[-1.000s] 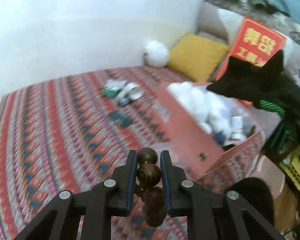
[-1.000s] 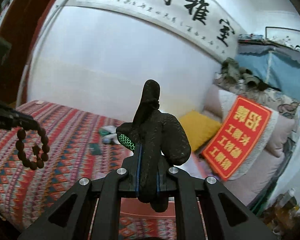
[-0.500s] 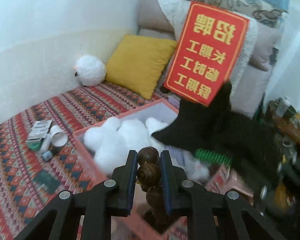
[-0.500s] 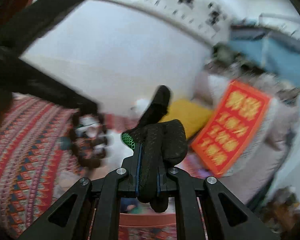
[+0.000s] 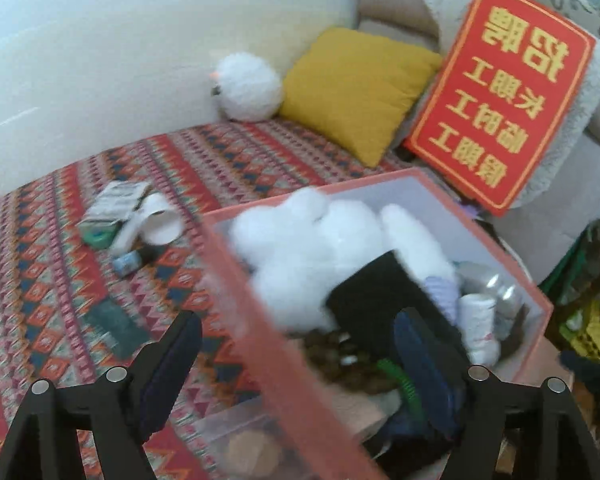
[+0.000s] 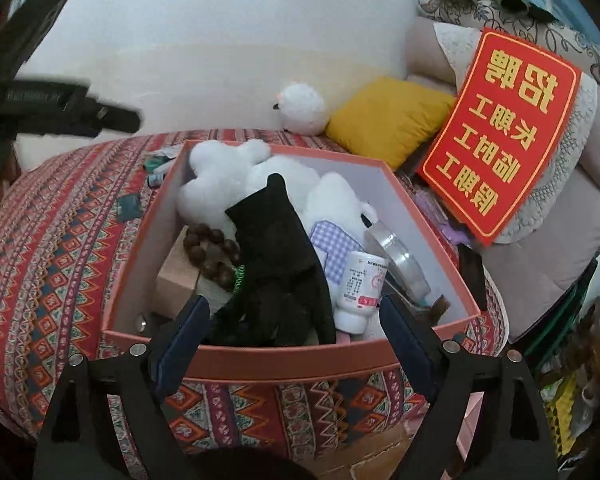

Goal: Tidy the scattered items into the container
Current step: 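Drop the bead bracelet and black glove into the pink box, then grasp the dark green packet with the left tool while the right grasps the white cup, then carry the green packet and white cup over the pink box and open both tools, then grasp the white battery card with the left tool while the right grasps the small blue-labelled bottle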

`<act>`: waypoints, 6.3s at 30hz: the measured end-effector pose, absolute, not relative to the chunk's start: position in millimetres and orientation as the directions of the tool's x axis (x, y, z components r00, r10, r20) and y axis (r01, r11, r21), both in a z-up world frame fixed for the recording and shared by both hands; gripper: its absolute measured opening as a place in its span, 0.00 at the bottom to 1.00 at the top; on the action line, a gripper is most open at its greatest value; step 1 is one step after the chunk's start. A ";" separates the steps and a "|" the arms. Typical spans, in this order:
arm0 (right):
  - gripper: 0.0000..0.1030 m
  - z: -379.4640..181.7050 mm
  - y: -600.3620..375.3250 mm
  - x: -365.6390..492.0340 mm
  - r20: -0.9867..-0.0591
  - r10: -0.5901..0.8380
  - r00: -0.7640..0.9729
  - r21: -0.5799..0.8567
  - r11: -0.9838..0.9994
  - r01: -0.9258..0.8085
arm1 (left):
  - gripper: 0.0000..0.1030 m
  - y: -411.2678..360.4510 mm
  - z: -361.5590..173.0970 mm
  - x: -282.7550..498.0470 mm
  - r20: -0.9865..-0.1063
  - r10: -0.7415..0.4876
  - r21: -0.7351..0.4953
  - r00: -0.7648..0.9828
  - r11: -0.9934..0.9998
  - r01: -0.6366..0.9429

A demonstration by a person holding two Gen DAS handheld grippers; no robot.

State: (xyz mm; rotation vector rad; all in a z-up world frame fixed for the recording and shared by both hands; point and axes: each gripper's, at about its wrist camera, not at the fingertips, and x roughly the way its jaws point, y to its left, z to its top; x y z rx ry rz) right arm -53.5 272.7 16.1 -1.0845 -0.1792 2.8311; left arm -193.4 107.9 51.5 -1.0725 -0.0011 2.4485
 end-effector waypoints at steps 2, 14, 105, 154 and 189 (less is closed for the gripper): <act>0.87 26.4 257.3 -45.8 -0.646 0.126 -0.753 -0.143 -0.989 -0.043 | 0.81 82.7 43.8 -189.2 -0.701 0.391 -0.185 -0.596 -0.907 -0.377; 0.87 43.6 154.2 -45.4 -0.663 -0.072 -0.745 -0.085 -0.982 0.171 | 0.81 -45.9 -16.9 -146.8 -0.746 0.224 -0.061 -0.627 -0.960 -0.272; 0.60 89.5 356.7 11.9 -0.607 -0.062 -0.792 0.337 -0.923 -0.186 | 0.46 181.2 99.7 -34.8 -0.542 0.485 -0.083 -0.687 -0.844 -0.530; 0.91 32.3 166.9 -43.9 -0.736 -0.300 -0.607 0.289 -0.950 0.120 | 0.95 -48.7 -34.0 -70.0 -0.771 0.212 -0.141 -0.600 -0.976 -0.163; 0.91 -130.4 69.1 -338.0 -0.776 -0.128 -0.618 0.224 -0.971 -0.081 | 0.95 8.8 -49.5 -471.7 -0.836 0.203 -0.105 -0.509 -0.971 -0.215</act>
